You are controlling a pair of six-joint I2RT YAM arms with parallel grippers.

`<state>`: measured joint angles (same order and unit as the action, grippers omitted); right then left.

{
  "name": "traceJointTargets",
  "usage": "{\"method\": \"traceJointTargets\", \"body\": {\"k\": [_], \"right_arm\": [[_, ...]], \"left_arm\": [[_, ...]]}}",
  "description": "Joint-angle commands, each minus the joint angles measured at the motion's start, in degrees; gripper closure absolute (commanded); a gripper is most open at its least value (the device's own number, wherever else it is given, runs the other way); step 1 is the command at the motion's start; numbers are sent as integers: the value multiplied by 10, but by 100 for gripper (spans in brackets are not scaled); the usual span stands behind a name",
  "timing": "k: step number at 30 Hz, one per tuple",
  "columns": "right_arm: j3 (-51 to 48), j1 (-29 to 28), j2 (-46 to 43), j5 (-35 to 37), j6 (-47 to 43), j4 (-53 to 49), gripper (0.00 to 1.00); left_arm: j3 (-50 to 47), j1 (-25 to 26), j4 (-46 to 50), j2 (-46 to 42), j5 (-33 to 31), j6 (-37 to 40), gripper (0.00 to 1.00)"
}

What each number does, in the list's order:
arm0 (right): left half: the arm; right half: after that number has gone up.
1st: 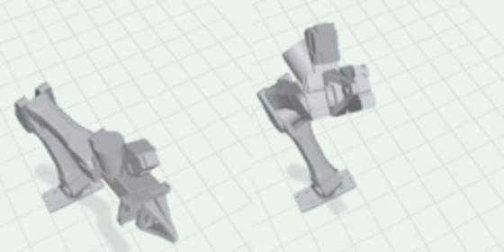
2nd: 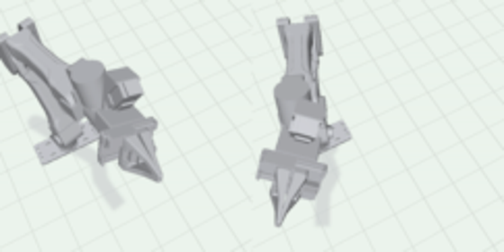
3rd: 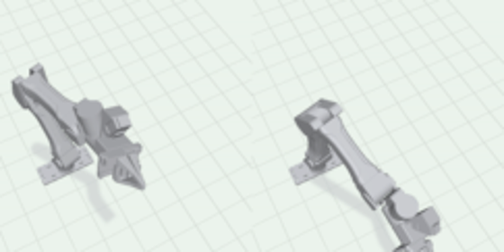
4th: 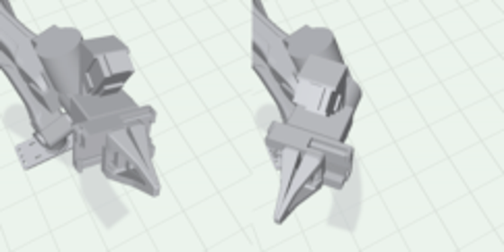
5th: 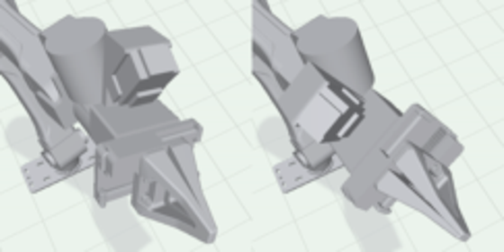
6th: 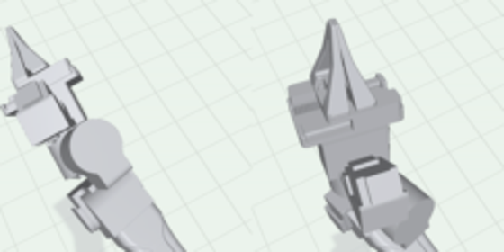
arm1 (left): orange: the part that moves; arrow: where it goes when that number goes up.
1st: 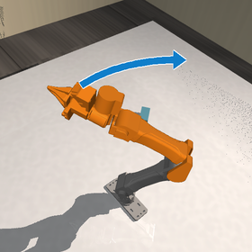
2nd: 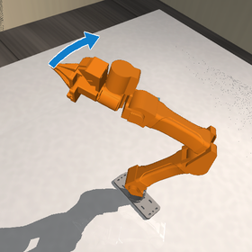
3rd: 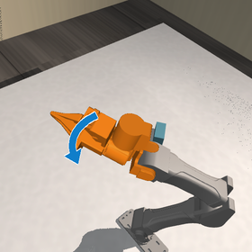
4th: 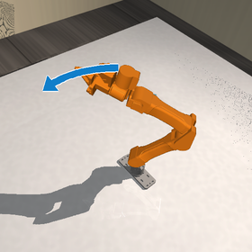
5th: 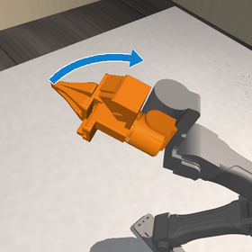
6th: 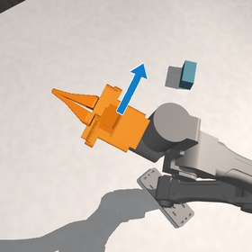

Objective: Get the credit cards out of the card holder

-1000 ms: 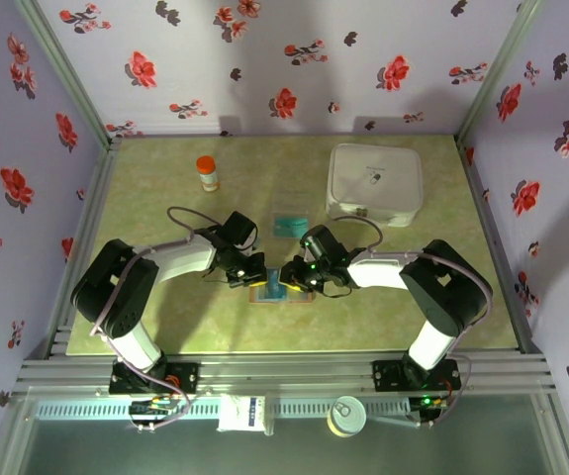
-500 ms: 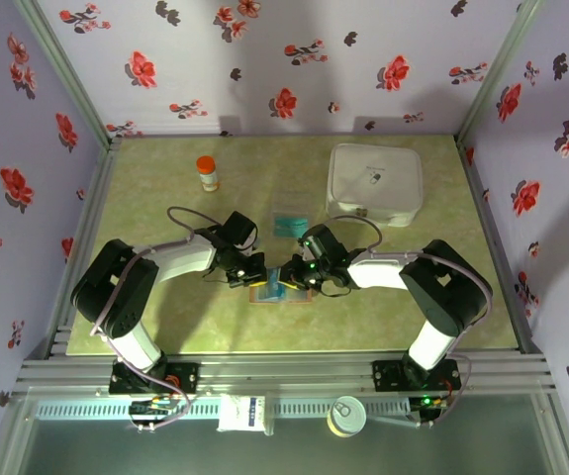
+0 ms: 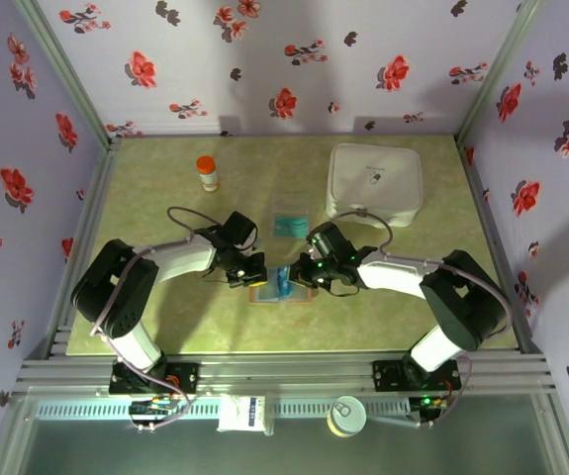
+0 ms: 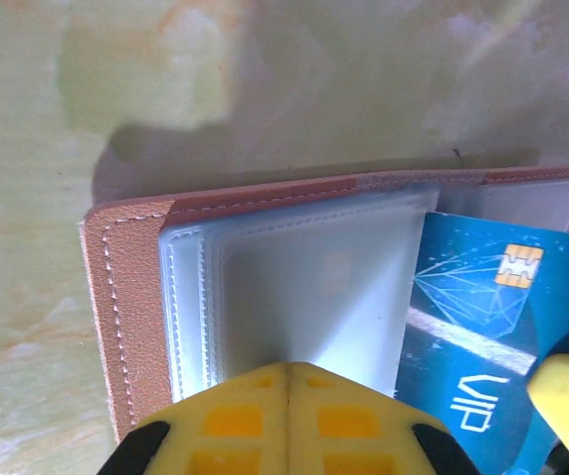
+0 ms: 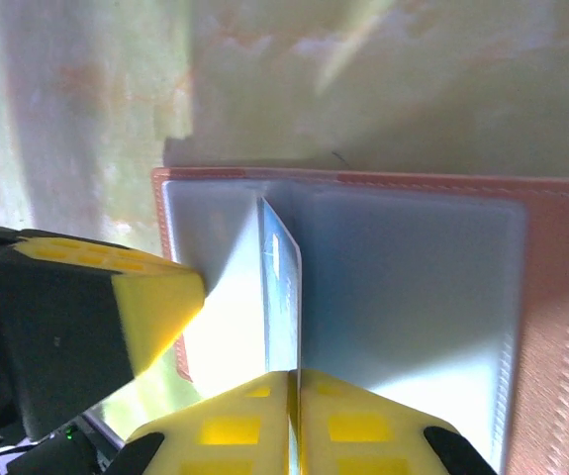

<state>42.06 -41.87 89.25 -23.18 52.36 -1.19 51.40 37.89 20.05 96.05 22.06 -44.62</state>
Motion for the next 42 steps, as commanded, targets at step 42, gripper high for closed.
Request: {"method": "traceJointTargets", "body": {"k": [42], "right_arm": [[665,86,261,99,-988,-603,100]], "left_arm": [[-61,-45,1,-115,-20,-5,93]]}}
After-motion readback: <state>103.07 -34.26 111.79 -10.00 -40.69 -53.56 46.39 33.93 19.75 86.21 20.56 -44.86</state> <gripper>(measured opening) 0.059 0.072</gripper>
